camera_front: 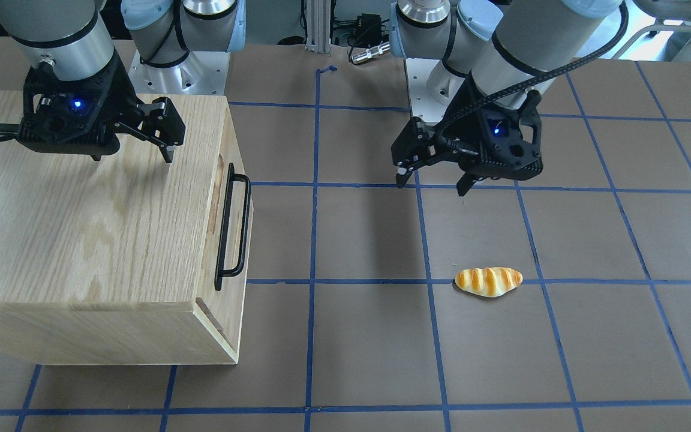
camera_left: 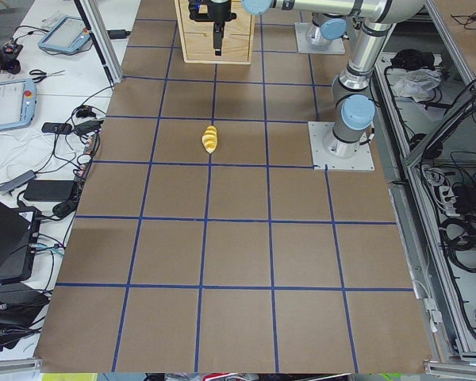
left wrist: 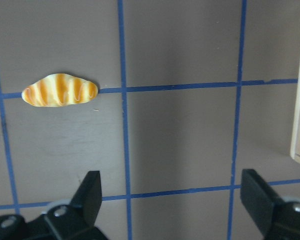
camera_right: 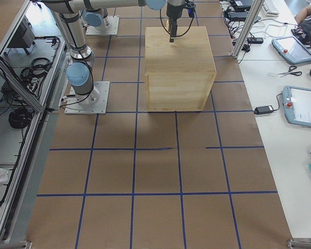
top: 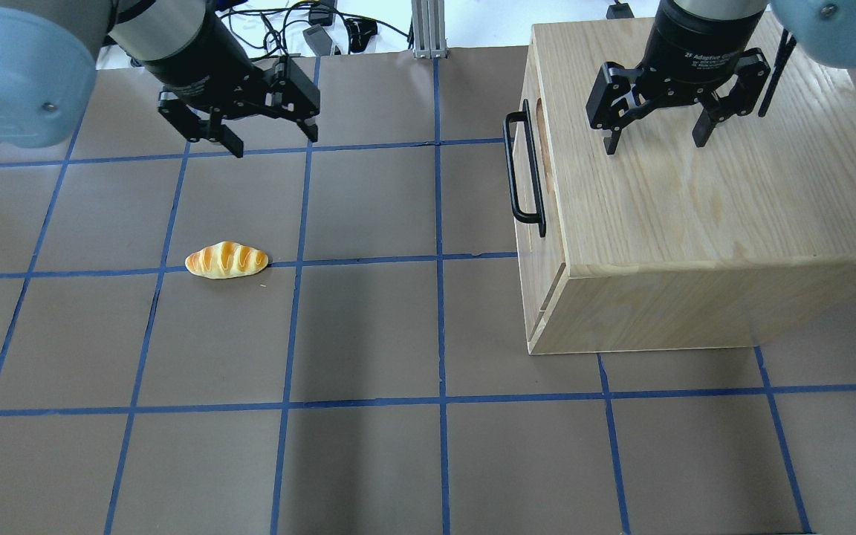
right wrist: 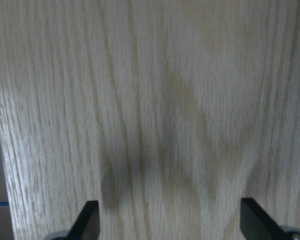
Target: Open upper drawer
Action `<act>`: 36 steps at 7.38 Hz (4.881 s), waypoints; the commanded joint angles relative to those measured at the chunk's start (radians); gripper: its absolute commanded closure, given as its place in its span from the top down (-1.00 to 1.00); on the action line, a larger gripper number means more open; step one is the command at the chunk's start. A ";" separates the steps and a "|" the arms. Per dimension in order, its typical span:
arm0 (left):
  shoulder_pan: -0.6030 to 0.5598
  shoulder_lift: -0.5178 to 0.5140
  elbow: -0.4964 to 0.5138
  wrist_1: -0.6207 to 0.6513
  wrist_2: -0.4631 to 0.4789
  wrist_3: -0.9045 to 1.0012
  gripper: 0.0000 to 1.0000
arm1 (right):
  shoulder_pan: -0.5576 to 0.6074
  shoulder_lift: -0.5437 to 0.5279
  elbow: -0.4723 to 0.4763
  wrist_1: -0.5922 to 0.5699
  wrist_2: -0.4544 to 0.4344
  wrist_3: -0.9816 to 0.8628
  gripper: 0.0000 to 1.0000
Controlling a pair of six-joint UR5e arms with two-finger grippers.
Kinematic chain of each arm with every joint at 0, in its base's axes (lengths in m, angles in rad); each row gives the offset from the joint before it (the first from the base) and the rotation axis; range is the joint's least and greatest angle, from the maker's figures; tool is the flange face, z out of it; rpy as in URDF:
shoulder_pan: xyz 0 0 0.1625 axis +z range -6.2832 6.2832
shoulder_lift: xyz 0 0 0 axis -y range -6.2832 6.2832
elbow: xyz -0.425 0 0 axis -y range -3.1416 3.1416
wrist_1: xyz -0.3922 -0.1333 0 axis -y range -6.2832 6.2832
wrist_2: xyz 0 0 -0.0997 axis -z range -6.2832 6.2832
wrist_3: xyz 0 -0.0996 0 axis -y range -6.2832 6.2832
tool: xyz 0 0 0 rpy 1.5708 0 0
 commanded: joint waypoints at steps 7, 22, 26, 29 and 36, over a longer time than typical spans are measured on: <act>-0.232 -0.221 -0.012 0.443 -0.168 -0.282 1.00 | 0.000 0.000 0.001 0.000 0.000 0.000 1.00; -0.259 -0.251 -0.043 0.422 -0.076 -0.173 1.00 | -0.001 0.000 0.001 0.000 0.000 0.000 1.00; -0.247 -0.220 -0.049 0.352 -0.009 -0.098 1.00 | 0.000 0.000 0.001 0.000 0.000 0.000 1.00; -0.186 -0.188 -0.055 0.304 -0.002 -0.062 1.00 | 0.000 0.000 0.000 0.000 0.000 0.000 1.00; -0.083 -0.142 -0.073 0.227 -0.011 -0.001 1.00 | 0.000 0.000 0.000 0.000 0.000 0.000 1.00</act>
